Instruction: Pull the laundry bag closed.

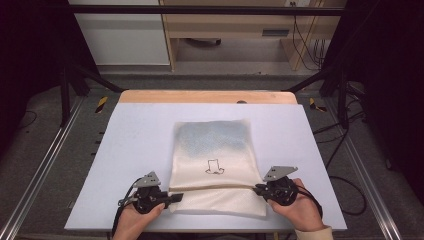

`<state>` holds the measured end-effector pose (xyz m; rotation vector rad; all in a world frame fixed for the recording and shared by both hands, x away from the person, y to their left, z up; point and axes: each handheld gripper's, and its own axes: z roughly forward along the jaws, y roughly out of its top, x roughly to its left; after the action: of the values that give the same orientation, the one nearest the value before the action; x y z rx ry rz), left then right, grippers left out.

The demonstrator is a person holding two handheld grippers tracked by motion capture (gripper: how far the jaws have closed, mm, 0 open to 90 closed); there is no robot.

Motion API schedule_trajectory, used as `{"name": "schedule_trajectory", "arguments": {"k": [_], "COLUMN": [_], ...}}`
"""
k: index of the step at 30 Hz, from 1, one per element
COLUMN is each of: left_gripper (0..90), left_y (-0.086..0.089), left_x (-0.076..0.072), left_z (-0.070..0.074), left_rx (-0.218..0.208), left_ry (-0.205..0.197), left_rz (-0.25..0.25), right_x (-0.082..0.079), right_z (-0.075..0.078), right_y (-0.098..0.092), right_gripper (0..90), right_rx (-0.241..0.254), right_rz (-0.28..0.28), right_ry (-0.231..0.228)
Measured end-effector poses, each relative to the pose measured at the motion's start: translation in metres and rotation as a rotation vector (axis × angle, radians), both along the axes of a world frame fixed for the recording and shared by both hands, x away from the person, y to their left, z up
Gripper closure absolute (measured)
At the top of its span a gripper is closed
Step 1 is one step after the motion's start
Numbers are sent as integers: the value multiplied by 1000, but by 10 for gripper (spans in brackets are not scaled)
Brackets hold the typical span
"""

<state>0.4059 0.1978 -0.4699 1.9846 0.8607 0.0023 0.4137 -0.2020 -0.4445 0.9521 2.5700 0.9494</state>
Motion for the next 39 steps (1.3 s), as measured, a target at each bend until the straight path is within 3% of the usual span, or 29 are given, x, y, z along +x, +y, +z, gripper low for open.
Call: {"name": "schedule_trajectory", "arguments": {"k": [39], "left_gripper": [835], "left_y": [4], "left_x": [1], "left_z": [3], "left_rx": [-1], "left_ry": [-4], "left_rz": [7], "right_x": [-6], "right_z": [-6], "right_y": [-14], "right_gripper": [819], "right_rx": [-12], "right_rz": [-21], "right_ry": [29]}}
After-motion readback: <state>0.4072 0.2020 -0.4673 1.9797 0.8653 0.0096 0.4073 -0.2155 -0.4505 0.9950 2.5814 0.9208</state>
